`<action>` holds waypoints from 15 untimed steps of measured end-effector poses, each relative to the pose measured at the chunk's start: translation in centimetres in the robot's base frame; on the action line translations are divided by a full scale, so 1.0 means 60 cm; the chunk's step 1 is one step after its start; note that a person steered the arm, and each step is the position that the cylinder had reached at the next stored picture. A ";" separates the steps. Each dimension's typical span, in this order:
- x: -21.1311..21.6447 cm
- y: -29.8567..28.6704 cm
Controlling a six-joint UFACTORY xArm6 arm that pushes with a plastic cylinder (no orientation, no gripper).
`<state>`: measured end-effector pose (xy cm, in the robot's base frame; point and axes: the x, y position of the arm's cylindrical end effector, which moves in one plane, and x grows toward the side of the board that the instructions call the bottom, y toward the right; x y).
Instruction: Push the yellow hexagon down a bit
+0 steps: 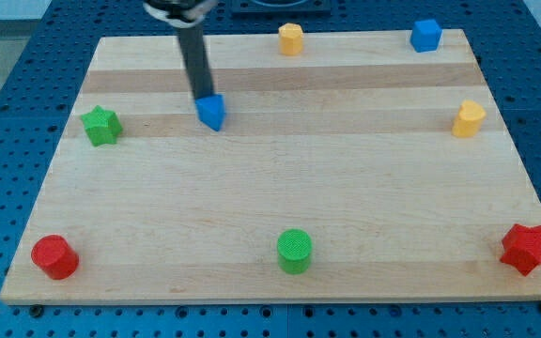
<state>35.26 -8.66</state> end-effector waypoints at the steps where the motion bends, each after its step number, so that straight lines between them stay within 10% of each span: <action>1: 0.044 0.081; 5: -0.267 0.102; 8: -0.262 0.350; 15: -0.181 0.302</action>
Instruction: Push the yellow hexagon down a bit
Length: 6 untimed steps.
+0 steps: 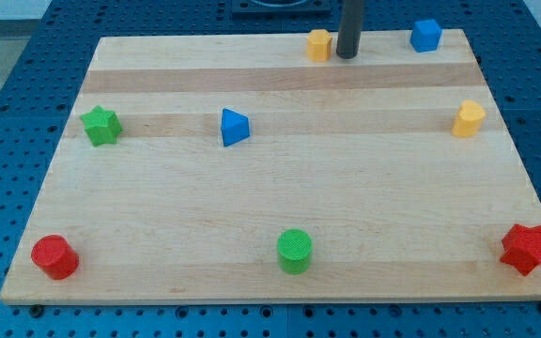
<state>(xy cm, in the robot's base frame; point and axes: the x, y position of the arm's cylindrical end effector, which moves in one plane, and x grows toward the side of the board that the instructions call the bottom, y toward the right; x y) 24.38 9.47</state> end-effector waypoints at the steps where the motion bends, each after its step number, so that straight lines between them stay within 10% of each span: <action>1: -0.007 0.003; 6: -0.054 -0.032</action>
